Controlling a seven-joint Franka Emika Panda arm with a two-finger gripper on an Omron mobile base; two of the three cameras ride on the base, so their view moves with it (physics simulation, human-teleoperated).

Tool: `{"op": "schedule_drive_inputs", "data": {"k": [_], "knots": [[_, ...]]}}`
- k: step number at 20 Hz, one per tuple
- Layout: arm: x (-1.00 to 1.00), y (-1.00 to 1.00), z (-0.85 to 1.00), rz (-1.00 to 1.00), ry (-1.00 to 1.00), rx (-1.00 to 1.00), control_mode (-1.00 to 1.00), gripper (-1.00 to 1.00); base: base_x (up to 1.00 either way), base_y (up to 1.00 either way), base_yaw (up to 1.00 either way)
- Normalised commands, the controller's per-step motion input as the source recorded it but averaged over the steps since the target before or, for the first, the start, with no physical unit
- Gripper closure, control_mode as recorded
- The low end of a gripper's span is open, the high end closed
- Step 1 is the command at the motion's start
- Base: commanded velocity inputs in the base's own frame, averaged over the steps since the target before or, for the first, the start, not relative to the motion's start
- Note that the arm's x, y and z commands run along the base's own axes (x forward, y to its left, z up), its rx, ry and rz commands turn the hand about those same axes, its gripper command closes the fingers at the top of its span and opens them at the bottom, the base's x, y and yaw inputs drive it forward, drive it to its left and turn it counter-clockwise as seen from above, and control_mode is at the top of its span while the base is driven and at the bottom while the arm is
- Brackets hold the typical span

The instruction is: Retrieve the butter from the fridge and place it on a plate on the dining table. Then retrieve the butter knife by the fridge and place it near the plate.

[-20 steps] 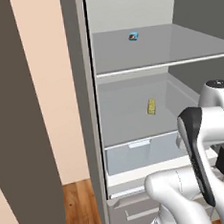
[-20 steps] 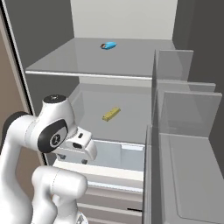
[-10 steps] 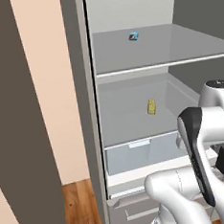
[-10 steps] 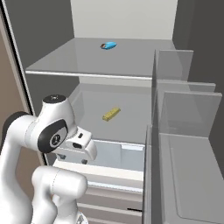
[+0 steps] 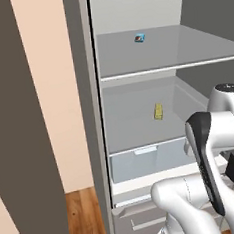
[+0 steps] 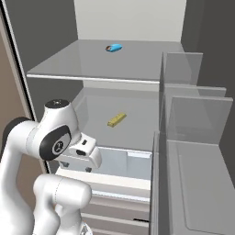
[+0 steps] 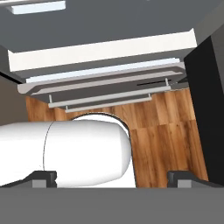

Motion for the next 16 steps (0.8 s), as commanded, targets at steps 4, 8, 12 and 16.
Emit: {"op": "schedule_drive_inputs", "data": {"k": [4, 8, 12, 16], "knots": [[0.0, 0.0, 0.0, 0.0, 0.0, 0.0, 1.0, -1.0, 0.8, 0.18, 0.0], [0.0, 0.0, 0.0, 0.0, 0.0, 0.0, 1.0, -1.0, 0.73, 0.11, 0.0], [0.0, 0.0, 0.0, 0.0, 0.0, 0.0, 1.0, -1.0, 0.65, 0.18, -0.01], [0.0, 0.0, 0.0, 0.0, 0.0, 0.0, 1.0, -1.0, 0.58, 0.07, 0.0]]}}
